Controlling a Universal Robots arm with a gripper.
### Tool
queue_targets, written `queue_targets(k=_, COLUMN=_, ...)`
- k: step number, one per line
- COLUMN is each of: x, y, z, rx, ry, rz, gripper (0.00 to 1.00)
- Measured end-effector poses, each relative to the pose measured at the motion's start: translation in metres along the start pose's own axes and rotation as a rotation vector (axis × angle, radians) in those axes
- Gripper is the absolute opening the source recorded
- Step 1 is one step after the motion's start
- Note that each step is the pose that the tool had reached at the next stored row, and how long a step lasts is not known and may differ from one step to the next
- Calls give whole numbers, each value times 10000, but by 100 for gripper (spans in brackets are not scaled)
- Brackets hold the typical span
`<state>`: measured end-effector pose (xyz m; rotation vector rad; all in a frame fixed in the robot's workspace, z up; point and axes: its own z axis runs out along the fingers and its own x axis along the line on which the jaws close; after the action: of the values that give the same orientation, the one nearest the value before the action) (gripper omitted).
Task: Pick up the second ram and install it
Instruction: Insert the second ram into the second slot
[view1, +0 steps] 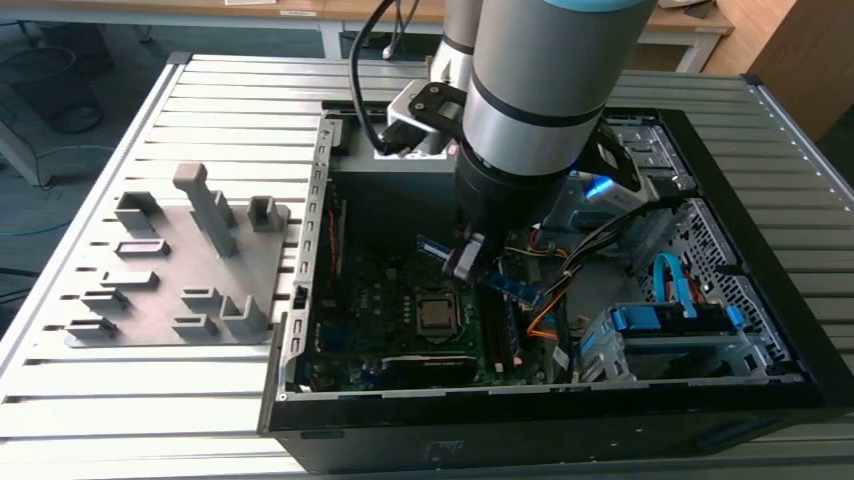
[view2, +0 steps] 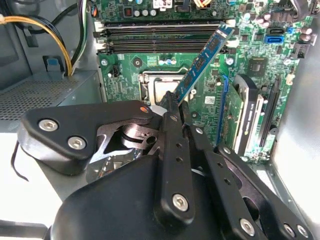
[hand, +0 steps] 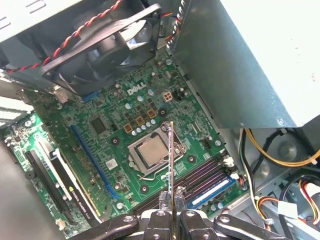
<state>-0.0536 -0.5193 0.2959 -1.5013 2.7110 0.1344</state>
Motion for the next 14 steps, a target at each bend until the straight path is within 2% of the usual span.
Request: queue_targets(k=14, x=0, y=0, z=0, rx=72, ry=-30, rz=806, gripper=14)
